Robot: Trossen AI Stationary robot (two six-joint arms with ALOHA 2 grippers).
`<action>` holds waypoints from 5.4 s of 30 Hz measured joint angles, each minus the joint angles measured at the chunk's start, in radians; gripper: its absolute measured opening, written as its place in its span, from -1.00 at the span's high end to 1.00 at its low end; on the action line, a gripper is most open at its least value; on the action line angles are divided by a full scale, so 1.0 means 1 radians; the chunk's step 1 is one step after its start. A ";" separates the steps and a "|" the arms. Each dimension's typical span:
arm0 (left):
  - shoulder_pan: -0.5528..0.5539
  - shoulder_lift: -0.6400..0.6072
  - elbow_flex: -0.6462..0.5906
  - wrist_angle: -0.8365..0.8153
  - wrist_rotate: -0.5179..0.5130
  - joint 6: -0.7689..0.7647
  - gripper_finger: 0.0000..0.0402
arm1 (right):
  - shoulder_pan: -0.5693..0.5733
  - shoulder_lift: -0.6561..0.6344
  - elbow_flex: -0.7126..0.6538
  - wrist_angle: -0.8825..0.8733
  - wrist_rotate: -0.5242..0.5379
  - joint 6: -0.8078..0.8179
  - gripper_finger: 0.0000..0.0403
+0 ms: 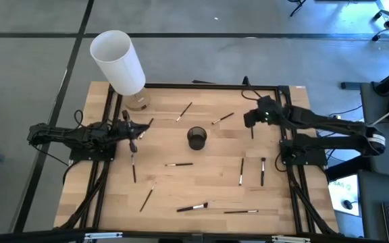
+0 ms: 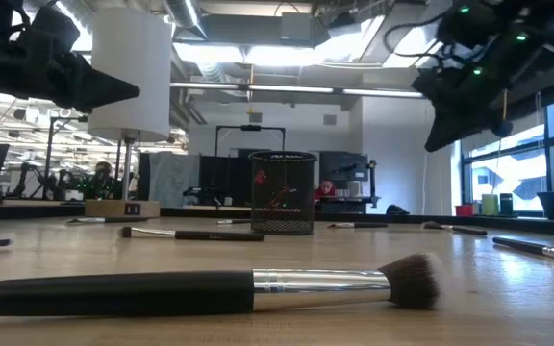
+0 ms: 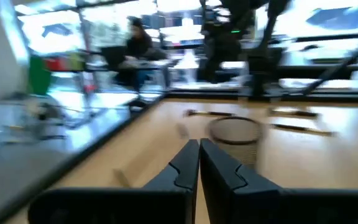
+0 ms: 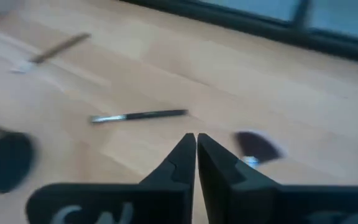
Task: Pick & Place Makeup Brushes
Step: Put the highlighter brush into the makeup brush holder
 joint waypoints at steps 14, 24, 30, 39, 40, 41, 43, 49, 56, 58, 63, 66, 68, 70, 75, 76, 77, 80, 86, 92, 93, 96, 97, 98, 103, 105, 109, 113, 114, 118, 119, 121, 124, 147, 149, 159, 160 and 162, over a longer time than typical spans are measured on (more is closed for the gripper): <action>0.001 0.000 0.000 0.416 -0.366 0.481 0.98 | -0.105 0.310 0.076 -0.135 -0.121 0.126 0.40; 0.000 0.000 0.000 0.412 -0.518 0.458 0.98 | -0.236 0.499 0.103 -0.085 -0.158 0.097 0.40; 0.000 0.001 0.000 0.412 -0.520 0.458 0.98 | -0.260 0.551 0.108 -0.042 -0.255 0.072 0.39; 0.001 0.001 0.000 0.423 -0.492 0.466 0.98 | -0.283 0.637 0.112 -0.036 -0.269 0.063 0.39; 0.003 0.001 0.000 0.423 -0.472 0.479 0.98 | -0.286 0.648 0.115 -0.037 -0.278 0.055 0.39; 0.010 0.001 0.000 0.422 -0.445 0.491 0.98 | -0.288 0.659 0.115 -0.038 -0.288 0.047 0.40; 0.036 0.001 0.000 0.425 -0.383 0.499 0.98 | -0.289 0.680 0.114 -0.039 -0.311 0.040 0.43; 0.177 0.001 0.000 0.498 -0.222 0.482 0.98 | -0.291 0.705 0.114 -0.047 -0.339 0.017 0.75; 0.380 0.043 0.000 0.547 -0.024 0.376 0.98 | -0.291 0.705 0.113 -0.048 -0.337 -0.001 0.94; 0.428 0.081 -0.001 0.507 0.042 0.270 0.98 | -0.290 0.707 0.117 -0.049 -0.330 -0.002 0.91; 0.502 0.226 -0.005 0.416 0.162 0.040 0.98 | -0.281 0.692 0.164 -0.072 -0.313 -0.019 0.89; 0.522 0.318 -0.005 0.457 0.165 0.012 0.98 | -0.268 0.659 0.205 -0.033 -0.293 -0.036 0.92; 0.529 0.372 -0.005 0.507 0.165 0.011 0.98 | -0.254 0.607 0.237 -0.019 -0.284 -0.038 0.94; 0.532 0.421 -0.005 0.551 0.169 0.011 0.98 | -0.238 0.568 0.257 0.032 -0.280 -0.043 0.95; 0.531 0.533 -0.005 0.609 0.198 0.011 0.96 | -0.166 0.457 0.261 0.268 -0.274 -0.073 0.98; 0.531 0.553 -0.005 0.623 0.200 0.011 0.95 | -0.149 0.441 0.257 0.324 -0.274 -0.077 0.98; 0.531 0.575 -0.005 0.638 0.200 0.011 0.94 | -0.132 0.432 0.254 0.355 -0.273 -0.079 0.97; 0.531 0.631 -0.004 0.687 0.215 0.008 0.89 | -0.092 0.427 0.252 0.422 -0.268 -0.077 0.97; 0.531 0.743 0.034 0.736 0.237 -0.002 0.76 | -0.095 0.497 0.250 0.405 -0.262 -0.155 0.95; 0.531 0.895 0.103 0.735 0.237 -0.005 0.65 | -0.123 0.591 0.251 0.405 -0.344 -0.422 0.79; 0.531 0.921 0.116 0.736 0.237 -0.005 0.64 | -0.133 0.599 0.252 0.392 -0.344 -0.434 0.75; 0.531 0.996 0.152 0.734 0.237 -0.007 0.63 | -0.177 0.625 0.296 0.309 -0.321 -0.392 0.61; 0.531 1.020 0.162 0.735 0.237 -0.007 0.63 | -0.193 0.636 0.316 0.260 -0.300 -0.357 0.56; 0.531 1.042 0.171 0.735 0.237 -0.007 0.63 | -0.210 0.649 0.336 0.217 -0.282 -0.325 0.52; 0.531 1.127 0.199 0.734 0.225 -0.007 0.63 | -0.265 0.747 0.445 0.067 -0.262 -0.293 0.38; 0.531 1.150 0.204 0.734 0.222 0.004 0.63 | -0.273 0.793 0.481 0.041 -0.262 -0.287 0.34; 0.531 1.174 0.208 0.734 0.217 0.018 0.63 | -0.276 0.881 0.536 0.007 -0.282 -0.265 0.24; 0.531 1.177 0.208 0.733 0.216 0.031 0.63 | -0.276 0.940 0.559 -0.005 -0.289 -0.234 0.15; 0.531 1.177 0.208 0.733 0.217 0.035 0.63 | -0.276 0.952 0.564 -0.016 -0.289 -0.228 0.14; 0.531 1.177 0.208 0.724 0.216 0.038 0.63 | -0.277 0.998 0.573 -0.069 -0.290 -0.218 0.17; 0.531 1.177 0.208 0.725 0.216 0.038 0.63 | -0.277 1.006 0.575 -0.075 -0.289 -0.220 0.19; 0.531 1.177 0.208 0.724 0.216 0.038 0.63 | -0.277 1.019 0.577 -0.080 -0.288 -0.225 0.26; 0.531 1.177 0.208 0.725 0.213 0.038 0.63 | -0.277 1.028 0.576 -0.073 -0.288 -0.240 0.43; 0.531 1.177 0.208 0.723 0.213 0.056 0.63 | -0.230 0.714 0.567 0.018 -0.221 -0.376 0.98; 0.531 1.177 0.208 0.723 0.213 0.056 0.63 | -0.178 0.655 0.568 0.086 -0.221 -0.408 0.98; 0.531 1.177 0.208 0.702 0.213 0.056 0.63 | 0.204 0.592 0.406 0.709 0.016 -0.539 0.98; 0.531 1.177 0.208 0.701 0.213 0.056 0.63 | 0.233 0.601 0.381 0.765 0.038 -0.557 0.98; 0.531 1.177 0.208 0.702 0.213 0.056 0.63 | 0.279 0.613 0.340 0.836 0.068 -0.581 0.98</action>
